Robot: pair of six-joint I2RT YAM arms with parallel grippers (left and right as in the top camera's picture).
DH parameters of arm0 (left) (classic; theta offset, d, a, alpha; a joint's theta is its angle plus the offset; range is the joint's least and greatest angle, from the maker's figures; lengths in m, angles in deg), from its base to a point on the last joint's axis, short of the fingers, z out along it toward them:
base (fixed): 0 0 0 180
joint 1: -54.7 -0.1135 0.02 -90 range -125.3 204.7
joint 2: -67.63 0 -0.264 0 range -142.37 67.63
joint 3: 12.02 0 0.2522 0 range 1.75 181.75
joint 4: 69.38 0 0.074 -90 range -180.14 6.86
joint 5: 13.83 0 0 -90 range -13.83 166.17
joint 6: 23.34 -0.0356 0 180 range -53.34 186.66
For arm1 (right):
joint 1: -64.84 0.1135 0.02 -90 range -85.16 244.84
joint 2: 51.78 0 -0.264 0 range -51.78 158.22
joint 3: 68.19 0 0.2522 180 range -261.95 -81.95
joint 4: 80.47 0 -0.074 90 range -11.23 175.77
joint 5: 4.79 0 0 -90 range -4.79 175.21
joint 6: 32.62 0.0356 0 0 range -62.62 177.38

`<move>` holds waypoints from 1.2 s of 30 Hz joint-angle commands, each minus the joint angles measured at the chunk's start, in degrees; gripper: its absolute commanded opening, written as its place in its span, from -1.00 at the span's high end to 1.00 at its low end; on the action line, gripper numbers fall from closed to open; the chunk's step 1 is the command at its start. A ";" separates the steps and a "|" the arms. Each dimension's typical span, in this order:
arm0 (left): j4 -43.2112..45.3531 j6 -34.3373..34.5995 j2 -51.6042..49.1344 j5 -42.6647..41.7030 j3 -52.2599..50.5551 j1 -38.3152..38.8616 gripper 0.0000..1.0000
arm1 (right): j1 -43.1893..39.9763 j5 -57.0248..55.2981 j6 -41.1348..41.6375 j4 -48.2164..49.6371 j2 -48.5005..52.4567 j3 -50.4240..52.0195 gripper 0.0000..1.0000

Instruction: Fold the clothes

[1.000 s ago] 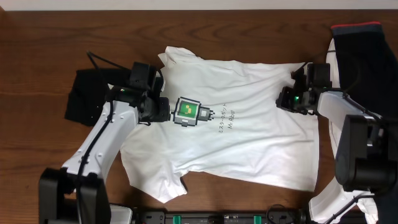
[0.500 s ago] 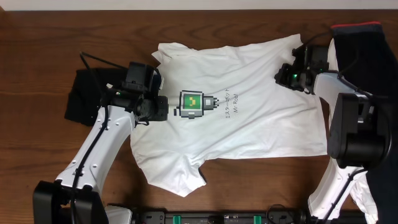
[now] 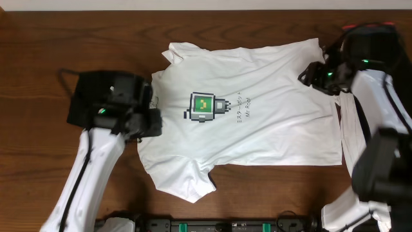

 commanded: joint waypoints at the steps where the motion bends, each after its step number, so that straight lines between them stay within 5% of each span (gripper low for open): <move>1: -4.07 5.95 5.75 3.87 0.63 -2.25 0.22 | 0.07 0.26 -1.70 -3.98 -9.40 -0.66 -0.15; 8: -12.81 16.24 11.28 2.67 -4.09 -2.93 0.11 | 0.07 -1.55 -1.86 -15.43 -20.55 -0.63 -0.34; 12: -12.70 19.32 11.34 -5.66 -10.88 -2.93 0.11 | 0.07 -1.75 -2.29 -20.68 -22.14 -0.63 -0.36; 20: -2.71 20.41 11.34 -17.75 -27.87 -2.54 0.09 | 0.33 -5.09 -3.82 -24.00 -22.03 -0.42 -0.36; 36: 10.99 25.77 3.39 -17.84 -35.58 5.25 0.09 | 0.33 -5.16 -3.80 -22.69 -22.03 -0.42 -0.36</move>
